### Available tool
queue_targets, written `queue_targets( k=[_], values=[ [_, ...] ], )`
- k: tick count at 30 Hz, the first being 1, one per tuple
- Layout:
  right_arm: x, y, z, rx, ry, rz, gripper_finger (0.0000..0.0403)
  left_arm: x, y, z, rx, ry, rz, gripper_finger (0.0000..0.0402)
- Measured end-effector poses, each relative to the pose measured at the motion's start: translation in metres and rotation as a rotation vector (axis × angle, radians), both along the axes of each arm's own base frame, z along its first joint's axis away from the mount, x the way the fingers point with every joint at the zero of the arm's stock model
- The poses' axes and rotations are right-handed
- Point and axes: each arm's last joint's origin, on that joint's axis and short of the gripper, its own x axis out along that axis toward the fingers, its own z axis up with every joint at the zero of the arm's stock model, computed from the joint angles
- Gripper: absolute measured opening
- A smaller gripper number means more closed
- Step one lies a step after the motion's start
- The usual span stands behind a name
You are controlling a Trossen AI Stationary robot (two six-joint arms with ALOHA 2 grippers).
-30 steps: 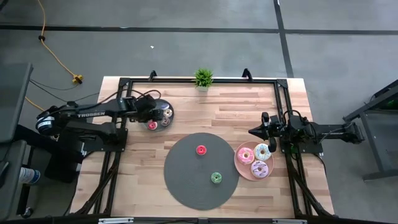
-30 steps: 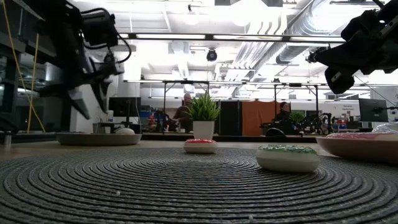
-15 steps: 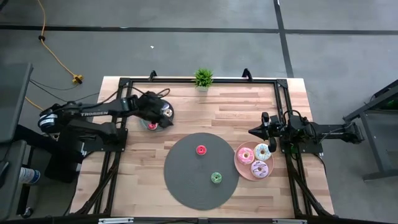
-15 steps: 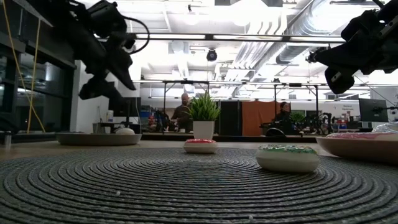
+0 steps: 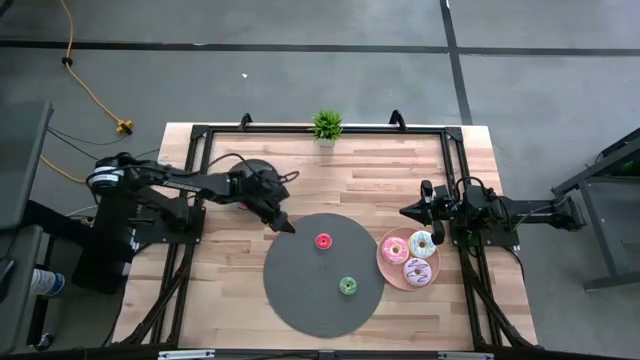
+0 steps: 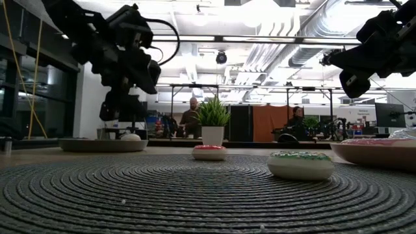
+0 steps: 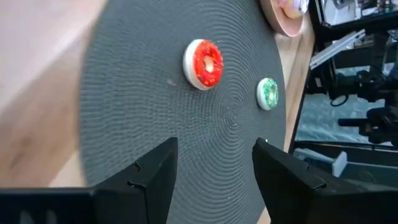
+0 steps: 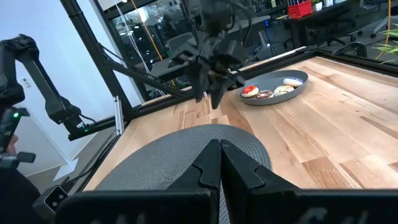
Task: Pick & Place donuts
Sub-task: Put the small red donut on the gray plate
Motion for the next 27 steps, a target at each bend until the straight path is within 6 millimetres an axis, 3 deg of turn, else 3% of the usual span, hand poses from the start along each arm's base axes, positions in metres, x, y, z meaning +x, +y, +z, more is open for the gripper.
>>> queue_targets(
  k=[5, 17, 27],
  values=[
    [0.0, 0.0, 0.0, 0.0, 0.0, -0.001, 0.0, 0.014, -0.009, -0.014, -0.025, 0.052, 0.005, 0.02],
    [0.0, 0.0, 0.0, 0.0, 0.0, 0.0, 0.0, 0.069, -0.012, -0.018, 0.019, 0.084, 0.058, 0.02],
    [0.0, 0.0, 0.0, 0.0, 0.0, -0.001, 0.0, 0.088, -0.012, -0.027, 0.043, 0.125, 0.09, 0.02]
  ],
)
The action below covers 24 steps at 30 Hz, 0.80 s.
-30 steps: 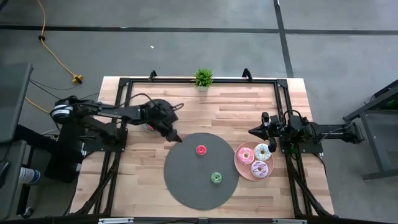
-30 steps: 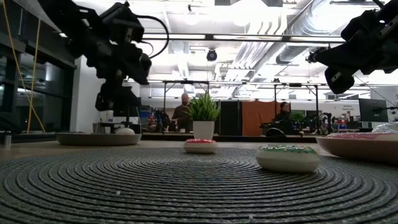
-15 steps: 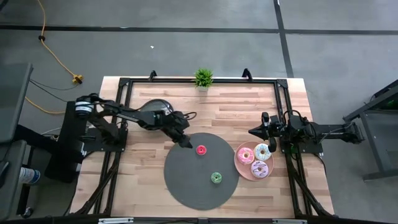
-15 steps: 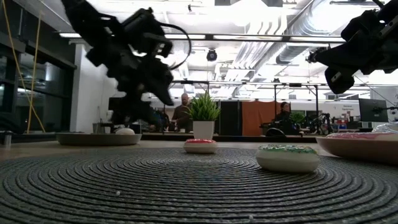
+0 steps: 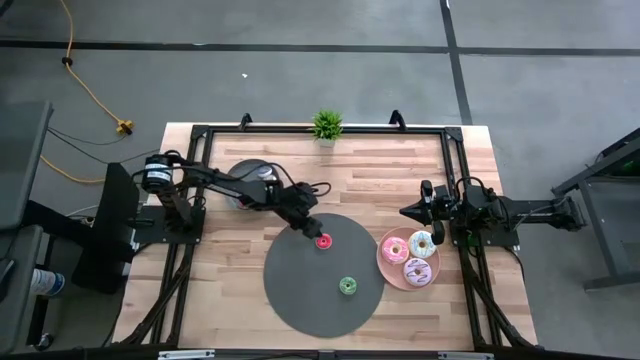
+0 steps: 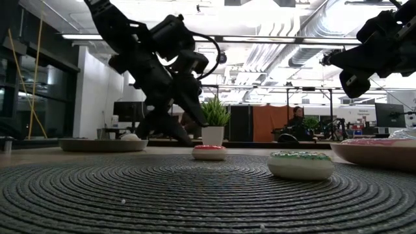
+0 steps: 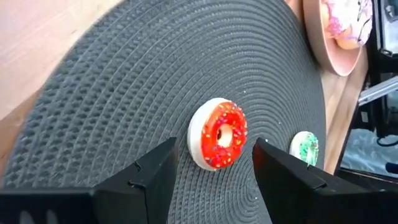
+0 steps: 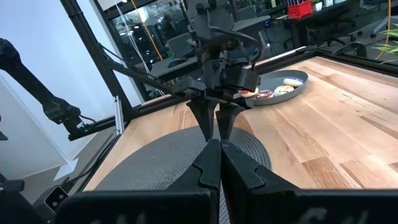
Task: Pick & Place donuts
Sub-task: Put the small red donut on the gray plate
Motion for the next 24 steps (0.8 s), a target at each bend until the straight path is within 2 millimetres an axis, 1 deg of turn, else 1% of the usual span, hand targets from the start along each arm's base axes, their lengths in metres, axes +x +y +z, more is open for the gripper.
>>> queue_targets(
  k=[15, 24],
  values=[
    [0.0, 0.0, 0.0, 0.0, 0.0, 0.0, 0.0, -0.002, -0.002, -0.002, 0.024, 0.033, 0.019, 0.02],
    [0.0, 0.0, 0.0, 0.0, 0.0, 0.0, 0.0, -0.002, -0.01, -0.003, 0.021, 0.032, -0.008, 0.02]
  ],
)
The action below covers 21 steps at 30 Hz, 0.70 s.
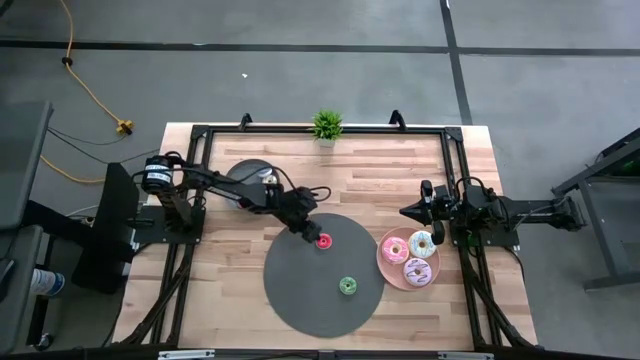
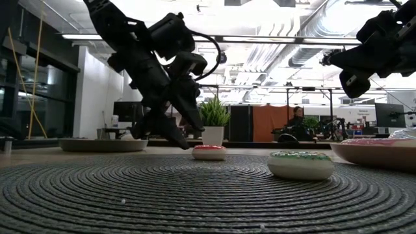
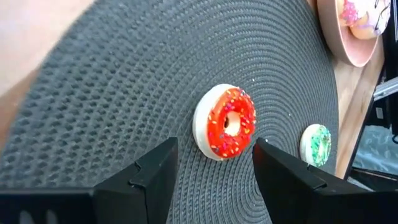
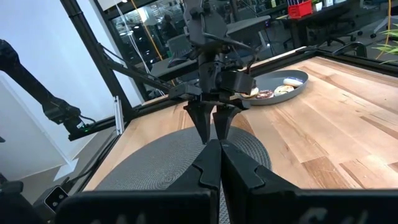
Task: Pick & Place donuts
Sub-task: Put the small red donut on the gray plate
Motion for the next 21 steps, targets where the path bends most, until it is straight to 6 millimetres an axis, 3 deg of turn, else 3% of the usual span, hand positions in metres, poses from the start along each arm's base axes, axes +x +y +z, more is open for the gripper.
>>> queue_targets(
  k=[12, 21],
  values=[
    [0.0, 0.0, 0.0, 0.0, 0.0, 0.001, 0.0, 0.021, -0.013, -0.008, -0.012, 0.023, -0.071, 0.02],
    [0.0, 0.0, 0.0, 0.0, 0.001, 0.0, 0.0, 0.02, -0.013, -0.008, -0.003, 0.037, -0.043, 0.02]
  ],
)
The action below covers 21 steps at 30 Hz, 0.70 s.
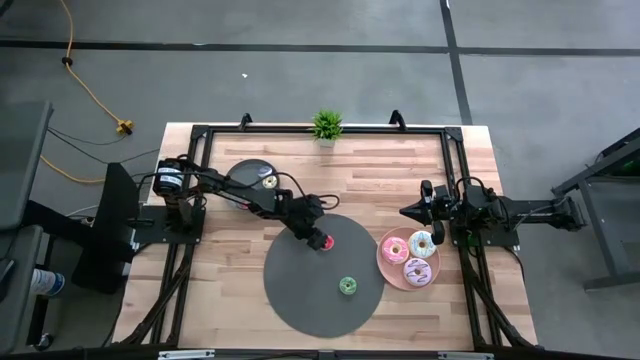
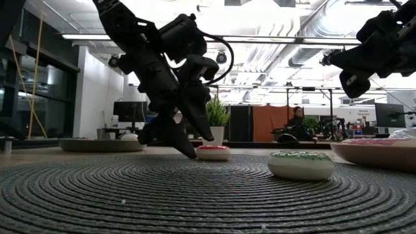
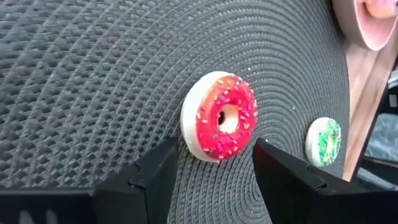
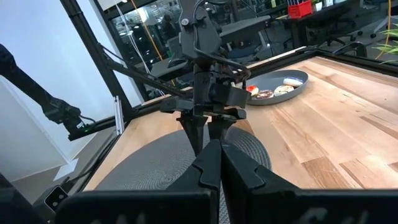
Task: Pick & Place donuts
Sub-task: Put the small red donut on the gray plate
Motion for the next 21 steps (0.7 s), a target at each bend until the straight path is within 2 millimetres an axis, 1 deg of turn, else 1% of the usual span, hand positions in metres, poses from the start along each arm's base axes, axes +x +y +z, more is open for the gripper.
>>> queue_targets(
  k=[9, 21],
  values=[
    [0.0, 0.0, 0.0, 0.0, 0.0, 0.0, 0.0, 0.0009, 0.0014, 0.0003, -0.011, 0.01, 0.079, 0.02],
    [0.0, 0.0, 0.0, 0.0, 0.0, 0.0, 0.0, 0.002, 0.0019, 0.0014, -0.075, 0.03, 0.165, 0.02]
  ],
)
